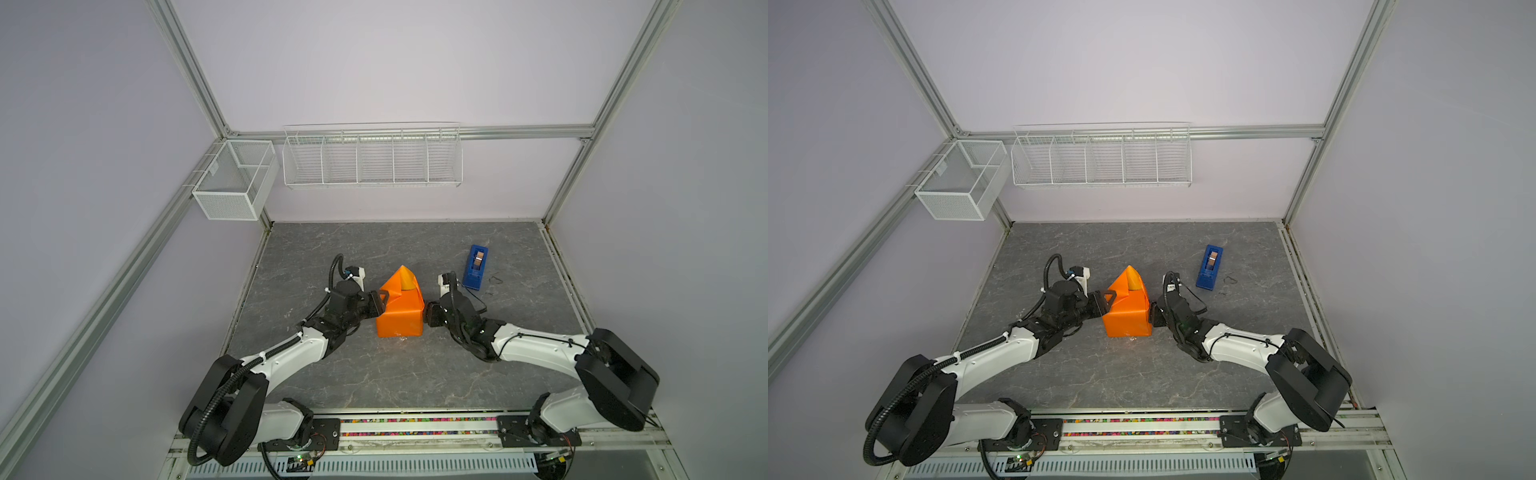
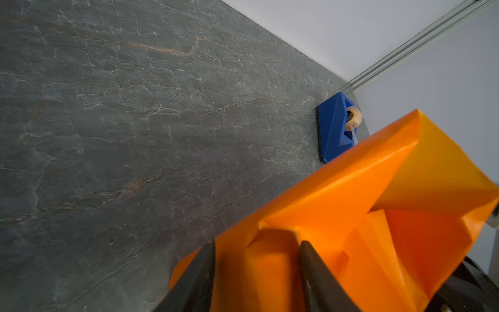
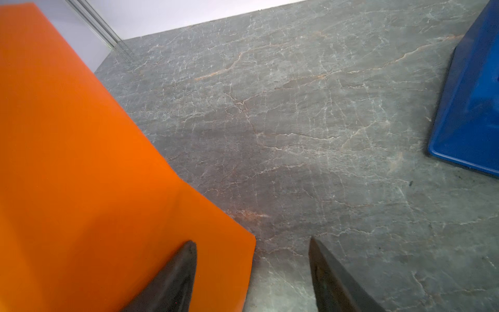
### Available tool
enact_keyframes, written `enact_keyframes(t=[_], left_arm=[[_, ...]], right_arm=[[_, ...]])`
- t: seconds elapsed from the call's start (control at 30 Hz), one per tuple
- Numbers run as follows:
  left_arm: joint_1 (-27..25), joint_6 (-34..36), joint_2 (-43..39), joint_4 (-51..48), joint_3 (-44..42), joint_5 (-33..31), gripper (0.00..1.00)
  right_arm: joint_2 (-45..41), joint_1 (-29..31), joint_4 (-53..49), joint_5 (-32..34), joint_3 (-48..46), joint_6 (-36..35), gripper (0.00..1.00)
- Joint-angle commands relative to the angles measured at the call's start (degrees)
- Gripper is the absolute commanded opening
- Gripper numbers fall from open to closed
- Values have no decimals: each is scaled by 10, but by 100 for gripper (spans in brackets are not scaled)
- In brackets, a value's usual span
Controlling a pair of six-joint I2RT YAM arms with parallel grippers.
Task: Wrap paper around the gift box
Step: 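Bring the right gripper back and pinch the paper ridge beside the left gripper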
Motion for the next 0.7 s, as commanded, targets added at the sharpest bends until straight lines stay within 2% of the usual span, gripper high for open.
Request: enact_keyframes(t=[0.0,0.13,0.27,0.67], left_arm=[[-4,5,17,-86,-19,7,50],[-4,5,15,-89,-19,6,50],[-4,7,18,-90,-18,5,50],[-4,7,17,-90,-19,6,50]], right_arm=[[-15,17,72,-3,1,-5,69],[-28,17,65,19,0,-10,68],[-43,17,60,14,0,-11,68],[-15,16,24,1,27,-16,68]])
